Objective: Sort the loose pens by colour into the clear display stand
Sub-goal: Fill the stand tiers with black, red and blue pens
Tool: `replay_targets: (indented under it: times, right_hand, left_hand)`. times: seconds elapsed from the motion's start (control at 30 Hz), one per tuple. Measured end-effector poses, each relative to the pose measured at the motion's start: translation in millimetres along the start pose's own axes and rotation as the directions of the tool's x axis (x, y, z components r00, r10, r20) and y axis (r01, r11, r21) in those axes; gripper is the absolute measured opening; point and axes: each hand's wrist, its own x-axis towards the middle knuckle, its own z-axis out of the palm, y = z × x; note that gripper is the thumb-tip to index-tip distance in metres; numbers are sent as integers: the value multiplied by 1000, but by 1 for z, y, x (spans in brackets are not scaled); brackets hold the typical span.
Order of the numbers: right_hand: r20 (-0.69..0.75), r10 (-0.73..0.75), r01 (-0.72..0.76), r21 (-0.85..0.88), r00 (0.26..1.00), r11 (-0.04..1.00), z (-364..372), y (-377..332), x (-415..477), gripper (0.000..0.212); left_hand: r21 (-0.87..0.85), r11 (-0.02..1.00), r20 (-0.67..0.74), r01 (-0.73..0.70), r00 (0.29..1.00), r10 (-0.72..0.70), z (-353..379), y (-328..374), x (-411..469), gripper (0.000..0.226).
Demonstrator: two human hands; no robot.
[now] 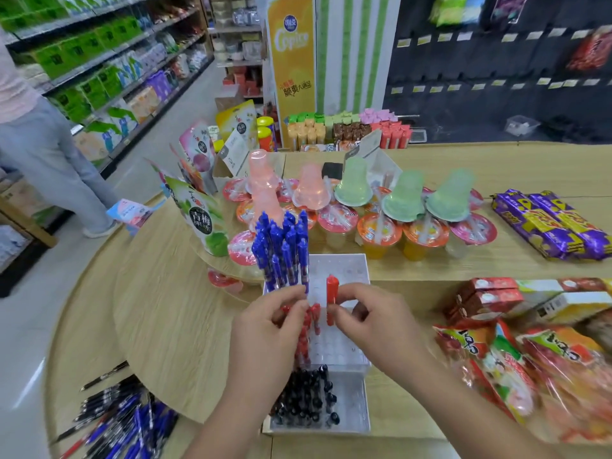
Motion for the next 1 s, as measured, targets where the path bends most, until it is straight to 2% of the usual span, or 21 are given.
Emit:
replay_targets:
  times: [0.07,0.13,0.2,0.4,0.5,0.7,0.87,1.0]
  right_hand:
    - [-35,65,-63,56,997,996,15,16,-5,6]
    - [-25,106,-104,87,994,991,31,30,-10,7]
    - [-1,131,-130,107,991,986,44,40,-13,7]
    - [-26,159,-155,131,987,979,62,44,-5,12]
    - [-16,118,-118,22,993,993,63,45,-5,11]
    - [57,132,-121,-169,990,978,74,54,-9,9]
    - [75,86,-61,-287,994,956,76,47,-4,17]
    - [104,107,-62,-369,989,927,75,43,-5,21]
  left_hand:
    - [166,985,-61,-37,997,47,-9,-18,-2,19]
    - [320,946,-32,-50,997,64,-15,-34,-5,19]
    - [393,919,7,-31,1000,30,-16,-48,-9,23]
    - [335,942,-12,-12,1000,17,-13,-62,-12,24]
    - [322,947,-17,0,1000,6,-13,-66,-12,24]
    - [330,944,-23,-21,999,31,-9,-71,-14,27]
    - [319,946,-20,-66,997,77,-9,-72,-18,31]
    - [319,945,-21,-68,997,79,-8,-72,-18,30]
